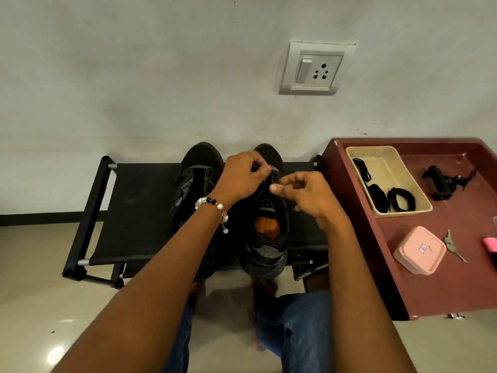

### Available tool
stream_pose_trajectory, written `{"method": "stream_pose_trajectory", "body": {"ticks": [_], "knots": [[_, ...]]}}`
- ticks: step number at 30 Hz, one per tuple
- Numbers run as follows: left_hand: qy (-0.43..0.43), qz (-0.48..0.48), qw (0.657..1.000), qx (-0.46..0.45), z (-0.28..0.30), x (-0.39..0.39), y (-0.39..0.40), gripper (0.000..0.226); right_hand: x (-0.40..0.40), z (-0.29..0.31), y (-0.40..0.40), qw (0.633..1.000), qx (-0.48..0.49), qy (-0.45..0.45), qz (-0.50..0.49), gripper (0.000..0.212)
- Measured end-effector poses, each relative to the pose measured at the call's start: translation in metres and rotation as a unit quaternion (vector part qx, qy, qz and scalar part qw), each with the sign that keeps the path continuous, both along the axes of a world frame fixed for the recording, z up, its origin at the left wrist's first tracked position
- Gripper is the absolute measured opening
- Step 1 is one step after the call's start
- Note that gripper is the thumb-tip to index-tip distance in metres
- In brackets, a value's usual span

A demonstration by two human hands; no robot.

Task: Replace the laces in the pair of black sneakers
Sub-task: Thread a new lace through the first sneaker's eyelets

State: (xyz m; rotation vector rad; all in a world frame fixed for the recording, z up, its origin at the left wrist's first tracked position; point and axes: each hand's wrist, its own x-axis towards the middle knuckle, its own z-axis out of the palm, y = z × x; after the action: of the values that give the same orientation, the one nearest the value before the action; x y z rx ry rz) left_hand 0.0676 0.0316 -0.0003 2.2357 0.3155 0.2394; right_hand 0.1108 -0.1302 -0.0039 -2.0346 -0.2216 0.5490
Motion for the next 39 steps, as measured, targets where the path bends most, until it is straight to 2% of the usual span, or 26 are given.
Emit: {"method": "stream_pose_trajectory", "body": {"ticks": [2, 3, 9, 12, 16, 20, 28, 39], "knots": [[0.023, 0.002, 1.000, -0.003, -0.004, 0.000, -0.004, 0.012, -0.003, -0.001, -0.001, 0.995, -0.086, 0.008, 0.046, 0.047], [0.034, -0.003, 0.999, -0.003, -0.006, 0.000, -0.006, 0.013, -0.005, -0.001, -0.001, 0.994, -0.096, 0.004, 0.047, 0.044], [0.070, 0.003, 0.998, 0.004, -0.011, -0.003, -0.016, 0.015, -0.007, 0.001, 0.000, 0.991, -0.119, -0.049, 0.026, 0.015], [0.076, 0.008, 0.997, 0.004, -0.012, -0.003, -0.015, 0.012, -0.007, 0.001, -0.001, 0.991, -0.121, -0.053, 0.015, 0.008], [0.074, 0.025, 0.997, 0.004, -0.013, -0.004, -0.020, 0.013, -0.007, 0.000, -0.001, 0.992, -0.116, -0.058, 0.008, 0.009], [0.072, 0.076, 0.994, -0.038, -0.017, -0.008, -0.028, 0.013, -0.006, 0.000, -0.003, 0.990, -0.122, -0.070, 0.030, 0.009], [0.069, 0.131, 0.989, -0.008, -0.019, -0.010, -0.040, 0.016, -0.004, 0.001, -0.004, 0.986, -0.132, -0.086, 0.055, 0.015], [0.061, 0.128, 0.989, 0.034, -0.022, -0.010, -0.043, 0.016, -0.004, -0.002, -0.005, 0.982, -0.140, -0.111, 0.065, 0.020]]}}
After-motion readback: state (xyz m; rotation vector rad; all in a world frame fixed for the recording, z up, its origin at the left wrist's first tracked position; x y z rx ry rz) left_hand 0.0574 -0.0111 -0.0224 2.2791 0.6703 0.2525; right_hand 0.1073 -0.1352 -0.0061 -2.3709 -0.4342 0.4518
